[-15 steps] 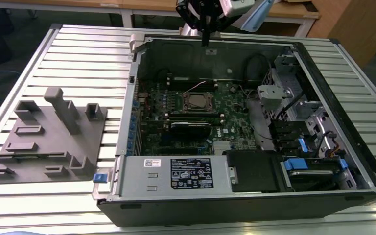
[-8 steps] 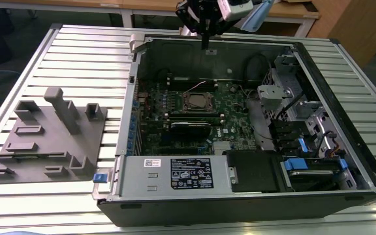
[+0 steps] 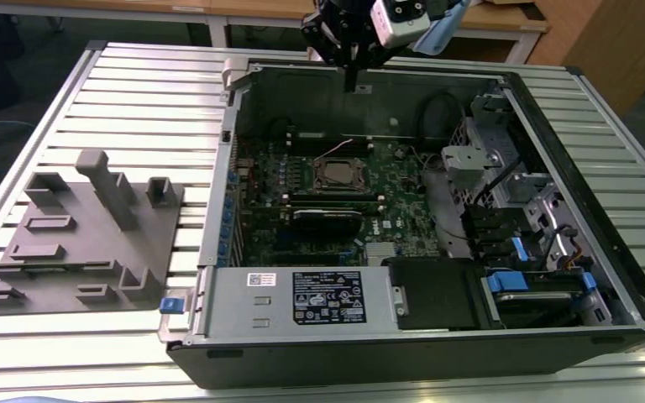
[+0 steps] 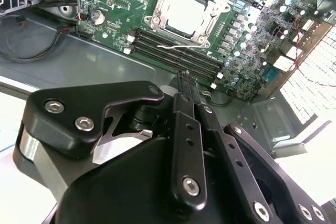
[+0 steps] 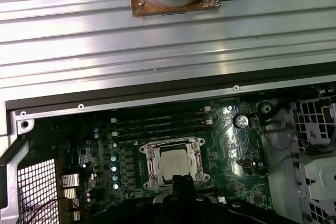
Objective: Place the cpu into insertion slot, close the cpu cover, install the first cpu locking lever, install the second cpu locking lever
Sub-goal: 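Install the first cpu locking lever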
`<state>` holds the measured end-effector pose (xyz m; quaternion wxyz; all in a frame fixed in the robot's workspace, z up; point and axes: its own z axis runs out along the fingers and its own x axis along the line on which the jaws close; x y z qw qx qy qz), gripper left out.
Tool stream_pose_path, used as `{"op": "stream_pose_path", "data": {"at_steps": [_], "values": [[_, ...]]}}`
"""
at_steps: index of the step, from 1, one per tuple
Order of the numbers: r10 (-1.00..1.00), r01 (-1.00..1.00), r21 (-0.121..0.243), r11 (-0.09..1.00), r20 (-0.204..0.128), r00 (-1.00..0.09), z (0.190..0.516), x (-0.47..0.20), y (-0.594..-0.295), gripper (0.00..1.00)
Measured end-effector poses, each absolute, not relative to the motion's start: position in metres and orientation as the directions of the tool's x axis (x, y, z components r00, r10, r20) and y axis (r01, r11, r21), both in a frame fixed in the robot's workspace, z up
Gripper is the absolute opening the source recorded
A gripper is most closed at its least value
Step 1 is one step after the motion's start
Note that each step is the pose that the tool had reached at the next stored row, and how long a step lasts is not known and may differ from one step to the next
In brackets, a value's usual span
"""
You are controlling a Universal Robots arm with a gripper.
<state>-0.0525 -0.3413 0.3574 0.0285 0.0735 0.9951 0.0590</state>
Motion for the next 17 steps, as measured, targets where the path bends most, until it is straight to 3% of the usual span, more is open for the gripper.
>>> {"op": "stream_pose_path", "data": {"at_steps": [17], "values": [[0.151,0.144,0.122,0.982,-0.048,-0.987,0.3530,-0.0562,-0.3365,0.10]]}}
